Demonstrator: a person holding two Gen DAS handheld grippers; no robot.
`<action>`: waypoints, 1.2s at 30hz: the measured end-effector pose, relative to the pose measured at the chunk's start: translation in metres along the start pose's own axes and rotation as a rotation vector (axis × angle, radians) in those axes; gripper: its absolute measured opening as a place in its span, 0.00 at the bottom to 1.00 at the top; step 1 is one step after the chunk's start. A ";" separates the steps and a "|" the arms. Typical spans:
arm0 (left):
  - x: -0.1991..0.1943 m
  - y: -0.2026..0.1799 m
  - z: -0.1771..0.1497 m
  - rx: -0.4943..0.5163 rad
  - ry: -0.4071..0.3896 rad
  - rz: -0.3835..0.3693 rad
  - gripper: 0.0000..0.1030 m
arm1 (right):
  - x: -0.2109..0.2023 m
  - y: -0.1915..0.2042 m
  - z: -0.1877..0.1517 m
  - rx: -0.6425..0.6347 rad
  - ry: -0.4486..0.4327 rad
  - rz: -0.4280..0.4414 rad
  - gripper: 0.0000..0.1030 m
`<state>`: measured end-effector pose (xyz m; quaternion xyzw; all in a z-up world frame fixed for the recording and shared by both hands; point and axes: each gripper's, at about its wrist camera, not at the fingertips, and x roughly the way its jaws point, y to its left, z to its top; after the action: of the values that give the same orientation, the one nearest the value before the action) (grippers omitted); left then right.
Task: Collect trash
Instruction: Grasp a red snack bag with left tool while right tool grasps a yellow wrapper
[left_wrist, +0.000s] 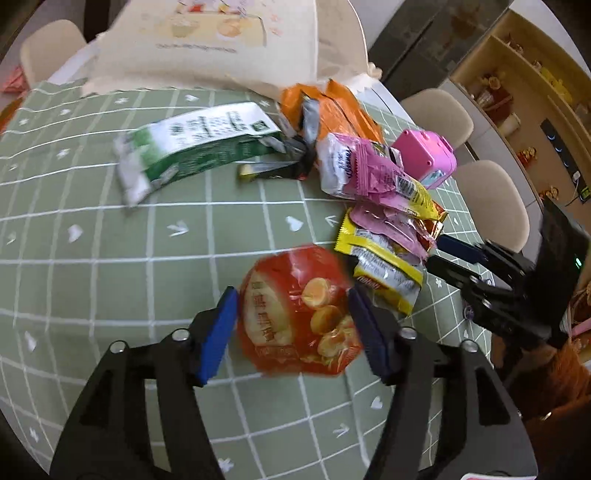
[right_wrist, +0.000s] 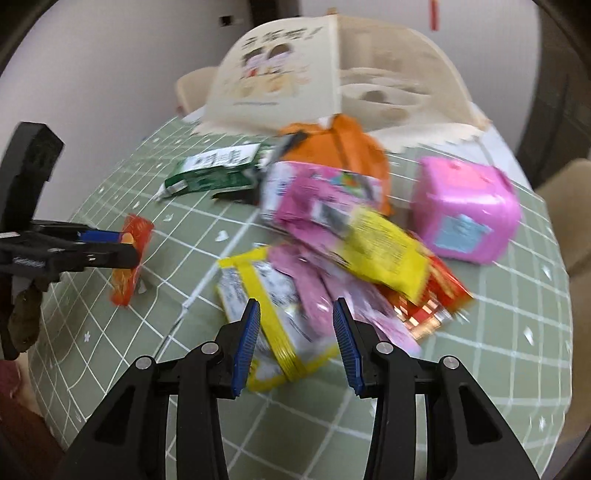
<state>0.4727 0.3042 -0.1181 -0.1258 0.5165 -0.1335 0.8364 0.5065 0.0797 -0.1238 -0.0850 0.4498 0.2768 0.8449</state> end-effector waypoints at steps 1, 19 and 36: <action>-0.003 0.002 -0.002 -0.007 -0.008 0.016 0.58 | 0.007 0.002 0.003 -0.016 0.012 0.007 0.38; 0.024 -0.042 -0.030 0.085 0.017 0.074 0.58 | -0.034 -0.002 -0.053 0.093 -0.001 -0.055 0.39; 0.032 -0.037 -0.030 0.086 0.027 0.093 0.18 | -0.007 0.017 -0.036 -0.144 0.069 -0.003 0.39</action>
<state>0.4561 0.2564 -0.1444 -0.0634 0.5270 -0.1182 0.8392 0.4686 0.0773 -0.1374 -0.1559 0.4576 0.3042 0.8209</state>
